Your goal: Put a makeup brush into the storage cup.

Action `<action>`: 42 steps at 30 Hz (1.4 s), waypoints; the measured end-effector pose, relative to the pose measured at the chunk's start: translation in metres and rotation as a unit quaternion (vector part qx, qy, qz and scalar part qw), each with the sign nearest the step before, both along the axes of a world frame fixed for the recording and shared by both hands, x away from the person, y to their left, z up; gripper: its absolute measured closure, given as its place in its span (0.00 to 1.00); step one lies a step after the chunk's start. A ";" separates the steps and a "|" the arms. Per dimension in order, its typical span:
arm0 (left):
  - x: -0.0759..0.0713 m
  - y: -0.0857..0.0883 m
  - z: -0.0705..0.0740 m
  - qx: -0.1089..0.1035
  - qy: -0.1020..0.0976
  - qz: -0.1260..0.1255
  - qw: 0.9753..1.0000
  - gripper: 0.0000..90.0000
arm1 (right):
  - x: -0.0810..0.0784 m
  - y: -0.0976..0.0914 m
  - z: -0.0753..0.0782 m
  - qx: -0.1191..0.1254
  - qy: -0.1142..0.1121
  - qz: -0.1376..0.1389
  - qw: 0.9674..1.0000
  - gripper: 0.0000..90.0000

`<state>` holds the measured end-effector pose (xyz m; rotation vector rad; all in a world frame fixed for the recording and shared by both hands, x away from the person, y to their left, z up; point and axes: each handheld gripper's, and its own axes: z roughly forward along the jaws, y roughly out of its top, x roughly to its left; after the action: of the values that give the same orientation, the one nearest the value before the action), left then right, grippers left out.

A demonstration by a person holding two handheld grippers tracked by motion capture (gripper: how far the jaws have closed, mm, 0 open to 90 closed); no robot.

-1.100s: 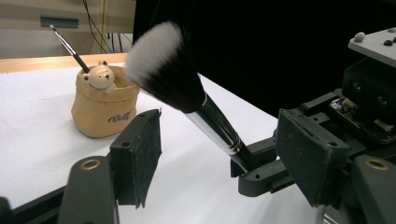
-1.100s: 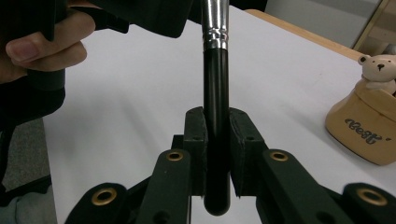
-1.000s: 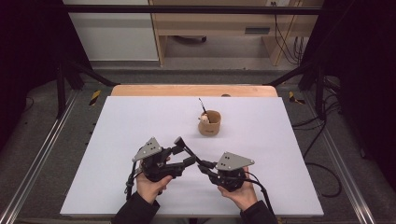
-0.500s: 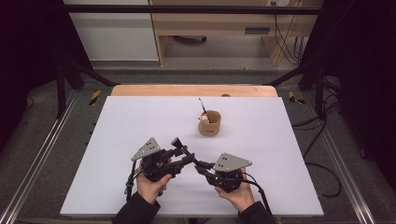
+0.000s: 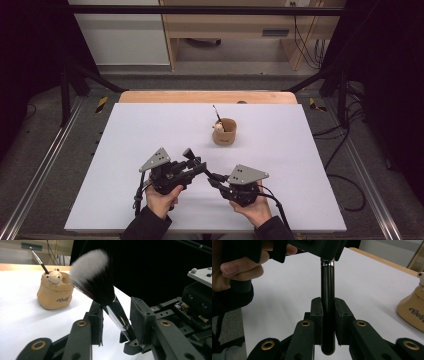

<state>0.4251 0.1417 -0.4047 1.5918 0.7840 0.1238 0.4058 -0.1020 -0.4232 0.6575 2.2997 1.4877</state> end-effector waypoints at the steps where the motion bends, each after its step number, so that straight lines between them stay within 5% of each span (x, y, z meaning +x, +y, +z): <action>1: 0.000 0.000 0.000 0.000 0.000 0.000 1.000 0.73 | 0.000 0.000 0.000 0.000 -0.001 0.000 1.000 0.88; 18: -0.002 0.002 0.002 -0.016 0.008 -0.002 1.000 0.79 | 0.000 0.002 -0.003 -0.006 0.000 0.004 1.000 0.88; 37: -0.010 -0.003 0.006 -0.014 -0.010 -0.005 1.000 0.85 | 0.001 0.007 -0.005 -0.008 0.007 0.005 1.000 0.87; 42: -0.010 -0.003 0.006 0.005 -0.014 0.006 1.000 0.85 | 0.000 0.008 -0.004 -0.006 0.003 0.000 1.000 0.71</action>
<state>0.4149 0.1382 -0.3983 1.5913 0.7724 0.1589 0.4053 -0.0940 -0.4270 0.6596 2.3099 1.4737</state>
